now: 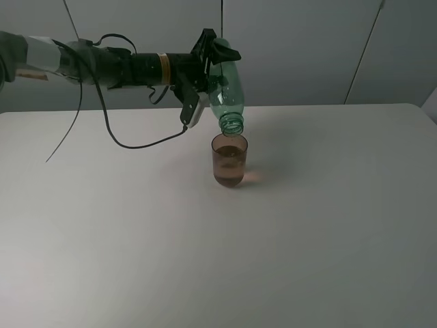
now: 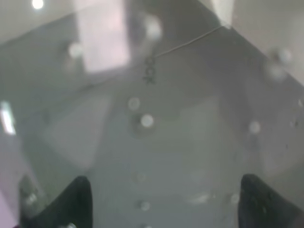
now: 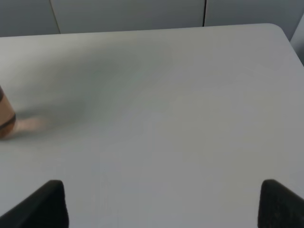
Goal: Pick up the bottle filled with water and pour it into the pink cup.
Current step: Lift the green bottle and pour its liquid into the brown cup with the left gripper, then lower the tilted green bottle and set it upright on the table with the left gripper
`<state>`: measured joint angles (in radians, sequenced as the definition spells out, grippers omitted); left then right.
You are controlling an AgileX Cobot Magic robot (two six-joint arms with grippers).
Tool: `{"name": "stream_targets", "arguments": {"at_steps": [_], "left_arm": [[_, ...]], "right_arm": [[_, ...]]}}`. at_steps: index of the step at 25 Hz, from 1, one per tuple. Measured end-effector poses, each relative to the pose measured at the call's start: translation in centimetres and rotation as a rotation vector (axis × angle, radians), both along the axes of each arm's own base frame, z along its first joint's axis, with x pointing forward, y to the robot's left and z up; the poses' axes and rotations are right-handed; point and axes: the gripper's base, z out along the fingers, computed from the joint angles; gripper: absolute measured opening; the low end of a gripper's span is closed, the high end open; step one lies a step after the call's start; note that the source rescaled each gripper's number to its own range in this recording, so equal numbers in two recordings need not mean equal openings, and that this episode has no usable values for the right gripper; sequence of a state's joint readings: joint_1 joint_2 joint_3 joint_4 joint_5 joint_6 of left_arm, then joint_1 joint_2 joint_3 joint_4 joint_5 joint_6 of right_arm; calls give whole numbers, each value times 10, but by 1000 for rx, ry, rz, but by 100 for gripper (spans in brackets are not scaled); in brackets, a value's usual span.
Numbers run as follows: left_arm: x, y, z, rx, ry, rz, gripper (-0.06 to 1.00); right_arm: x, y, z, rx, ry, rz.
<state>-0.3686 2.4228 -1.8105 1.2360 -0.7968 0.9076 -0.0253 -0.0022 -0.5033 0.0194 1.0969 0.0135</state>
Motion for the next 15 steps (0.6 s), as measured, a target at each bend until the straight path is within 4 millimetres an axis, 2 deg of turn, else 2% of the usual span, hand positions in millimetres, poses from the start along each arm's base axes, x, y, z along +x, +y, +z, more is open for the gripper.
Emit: {"name": "stream_targets", "arguments": {"at_steps": [10, 15], "left_arm": [[13, 22, 15, -270, 455, 178, 0], [19, 34, 15, -515, 883, 297, 0]], "right_arm": [[0, 0, 0, 0, 0, 0], [0, 0, 0, 0, 0, 0]]}}
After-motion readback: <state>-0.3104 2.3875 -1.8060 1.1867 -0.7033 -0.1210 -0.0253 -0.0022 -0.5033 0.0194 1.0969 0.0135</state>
